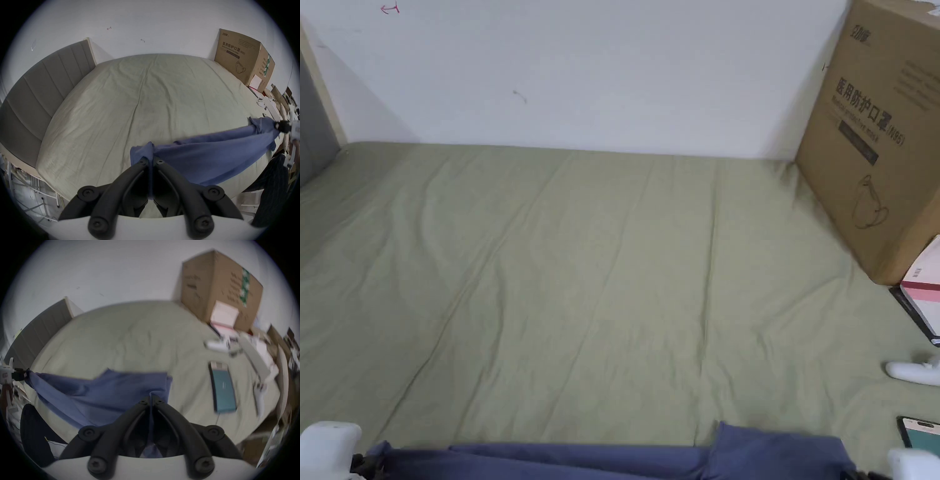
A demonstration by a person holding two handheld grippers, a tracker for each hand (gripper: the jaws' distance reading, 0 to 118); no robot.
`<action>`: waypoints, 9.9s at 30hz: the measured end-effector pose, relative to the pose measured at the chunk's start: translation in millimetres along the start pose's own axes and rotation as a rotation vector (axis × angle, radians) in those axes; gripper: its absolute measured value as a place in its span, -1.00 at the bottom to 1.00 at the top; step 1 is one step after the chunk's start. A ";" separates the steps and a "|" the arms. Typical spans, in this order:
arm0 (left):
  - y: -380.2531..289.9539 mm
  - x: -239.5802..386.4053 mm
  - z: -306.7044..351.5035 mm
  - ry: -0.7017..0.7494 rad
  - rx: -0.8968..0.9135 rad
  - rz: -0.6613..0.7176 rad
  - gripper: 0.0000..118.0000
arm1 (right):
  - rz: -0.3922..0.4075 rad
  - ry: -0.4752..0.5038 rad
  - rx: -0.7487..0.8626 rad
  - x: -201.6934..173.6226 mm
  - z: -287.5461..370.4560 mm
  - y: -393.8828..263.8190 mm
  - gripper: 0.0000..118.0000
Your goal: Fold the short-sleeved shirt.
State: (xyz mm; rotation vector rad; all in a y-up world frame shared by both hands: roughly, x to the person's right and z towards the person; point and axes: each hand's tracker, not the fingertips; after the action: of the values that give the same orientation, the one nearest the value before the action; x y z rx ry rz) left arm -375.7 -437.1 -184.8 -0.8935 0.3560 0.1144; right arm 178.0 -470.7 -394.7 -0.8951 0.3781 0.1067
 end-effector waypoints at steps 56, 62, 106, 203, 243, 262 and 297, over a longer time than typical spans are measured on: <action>-89.5 -124.3 -112.6 -0.850 -0.056 0.894 1.00 | 0.163 0.162 0.479 -153.9 134.6 33.6 -0.93; -70.0 -87.1 -110.7 -0.879 -0.056 0.769 0.86 | 0.161 0.169 0.460 -165.6 132.0 38.3 -0.93; 7.4 90.6 0.6 -0.182 0.148 0.274 0.20 | 0.004 0.271 0.453 -124.8 134.3 0.1 -0.93; -12.9 152.7 -50.9 -0.651 0.005 0.413 -0.85 | -0.080 0.658 0.027 -158.5 0.8 19.1 -0.93; -36.6 -320.9 -67.4 -0.187 -0.161 0.720 -0.43 | -0.167 0.818 -0.135 -167.3 -34.3 -2.1 -0.93; 47.2 -154.2 100.8 0.135 0.174 0.268 -0.90 | 0.026 0.430 0.175 -131.2 64.5 63.2 -0.92; 157.9 140.0 230.4 -0.071 0.816 -0.030 -0.60 | 0.116 0.094 0.807 -121.5 244.7 167.1 -0.43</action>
State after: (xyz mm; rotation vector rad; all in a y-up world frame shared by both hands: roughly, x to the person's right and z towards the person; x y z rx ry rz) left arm -224.5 -165.8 -219.0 -0.0874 0.2847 -0.0309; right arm 91.6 -167.9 -336.1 -0.0811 0.5081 0.0115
